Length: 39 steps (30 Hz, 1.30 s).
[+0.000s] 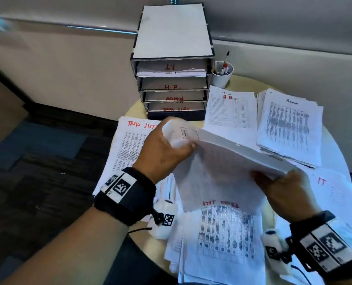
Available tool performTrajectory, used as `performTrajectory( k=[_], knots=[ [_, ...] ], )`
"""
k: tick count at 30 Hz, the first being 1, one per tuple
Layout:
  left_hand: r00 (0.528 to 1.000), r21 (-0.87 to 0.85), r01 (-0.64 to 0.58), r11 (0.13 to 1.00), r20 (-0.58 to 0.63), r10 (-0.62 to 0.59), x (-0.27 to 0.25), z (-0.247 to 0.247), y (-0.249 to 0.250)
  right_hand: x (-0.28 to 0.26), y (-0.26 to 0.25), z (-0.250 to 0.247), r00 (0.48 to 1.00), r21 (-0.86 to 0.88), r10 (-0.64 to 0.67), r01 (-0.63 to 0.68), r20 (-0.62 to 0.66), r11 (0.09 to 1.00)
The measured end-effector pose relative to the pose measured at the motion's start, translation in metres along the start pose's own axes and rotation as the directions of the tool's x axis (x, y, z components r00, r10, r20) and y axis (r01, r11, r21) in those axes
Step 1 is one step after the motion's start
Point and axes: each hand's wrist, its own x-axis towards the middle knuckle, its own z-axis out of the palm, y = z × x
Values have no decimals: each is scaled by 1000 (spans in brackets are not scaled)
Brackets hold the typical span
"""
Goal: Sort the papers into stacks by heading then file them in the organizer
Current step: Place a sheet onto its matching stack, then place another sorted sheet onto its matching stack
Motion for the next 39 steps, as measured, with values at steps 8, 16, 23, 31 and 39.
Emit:
performTrajectory(
  k=[8, 16, 23, 31, 39],
  knots=[
    [949, 470, -183, 863, 314, 30, -18, -88, 31, 34, -57, -2, 848, -131, -434, 488, 303, 863],
    [997, 338, -74, 938, 1, 78, -51, -68, -44, 50, -91, 41, 840, -221, -502, 539, 203, 813],
    [595, -493, 536, 685, -354, -721, -61, -95, -142, 28, -13, 42, 995, -216, 33, -13, 92, 976],
    [335, -629, 674, 387, -208, -919, -58, -43, -167, -80, 84, 74, 772, -470, 144, 217, 619, 856],
    [388, -470, 826, 312, 70, -919, -94, -26, -128, -96, 96, 56, 721, -492, 218, 192, 658, 849]
  ],
)
